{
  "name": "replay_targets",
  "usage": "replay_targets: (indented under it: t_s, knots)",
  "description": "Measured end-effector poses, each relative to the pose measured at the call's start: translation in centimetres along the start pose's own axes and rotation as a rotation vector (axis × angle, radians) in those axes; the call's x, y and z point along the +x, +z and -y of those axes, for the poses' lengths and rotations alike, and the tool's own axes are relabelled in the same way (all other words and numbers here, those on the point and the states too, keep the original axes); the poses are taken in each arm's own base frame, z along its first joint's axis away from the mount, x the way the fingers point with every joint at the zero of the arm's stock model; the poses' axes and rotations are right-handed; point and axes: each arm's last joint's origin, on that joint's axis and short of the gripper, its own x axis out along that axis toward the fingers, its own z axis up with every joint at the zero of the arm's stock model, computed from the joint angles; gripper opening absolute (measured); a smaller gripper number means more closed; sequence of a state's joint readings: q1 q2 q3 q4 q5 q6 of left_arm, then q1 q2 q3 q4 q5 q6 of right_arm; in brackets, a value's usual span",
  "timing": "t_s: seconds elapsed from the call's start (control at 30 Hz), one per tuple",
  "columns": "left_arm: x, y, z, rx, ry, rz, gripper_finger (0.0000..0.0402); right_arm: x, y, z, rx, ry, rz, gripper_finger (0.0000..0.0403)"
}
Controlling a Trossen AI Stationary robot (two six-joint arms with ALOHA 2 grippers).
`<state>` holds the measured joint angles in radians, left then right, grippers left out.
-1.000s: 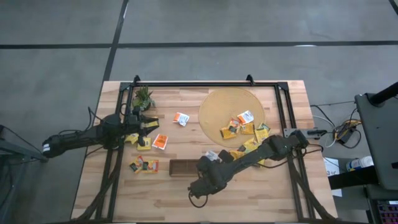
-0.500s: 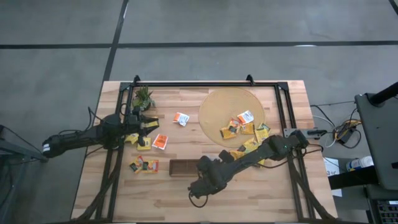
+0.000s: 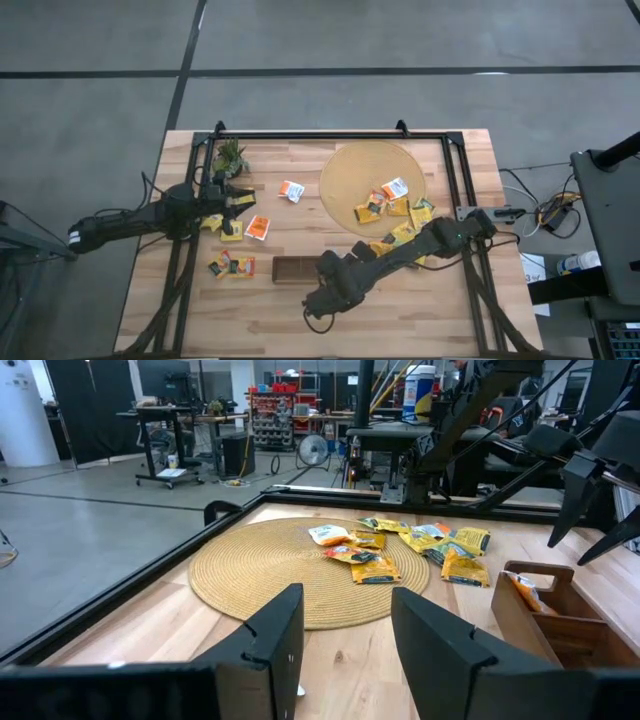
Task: Pick & Place Tea
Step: Put the white tea bag into the right section of the wooden organizer
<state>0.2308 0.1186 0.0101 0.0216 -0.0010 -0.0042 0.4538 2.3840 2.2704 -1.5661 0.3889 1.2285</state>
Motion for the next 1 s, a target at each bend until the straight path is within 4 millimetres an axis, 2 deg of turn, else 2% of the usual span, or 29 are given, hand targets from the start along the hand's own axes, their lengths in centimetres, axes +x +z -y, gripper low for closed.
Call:
replay_targets:
  t_s: [0.33,0.63,0.83,1.0]
  knots:
    - [0.0,0.0,0.0,0.0,0.0,0.0,0.0147,0.0,0.4,-0.5,-0.072,0.03,0.069,0.0135]
    - [0.0,0.0,0.0,0.0,0.0,0.0,0.0147,-0.1,0.9,-0.5,-0.257,0.035,0.122,0.0123]
    - [0.0,0.0,0.0,0.0,0.0,0.0,0.0147,-1.3,2.5,1.2,-0.307,0.038,0.129,0.0123]
    - [0.0,0.0,0.0,0.0,0.0,0.0,0.0147,-2.8,4.5,3.5,-0.328,0.039,0.157,0.0123]
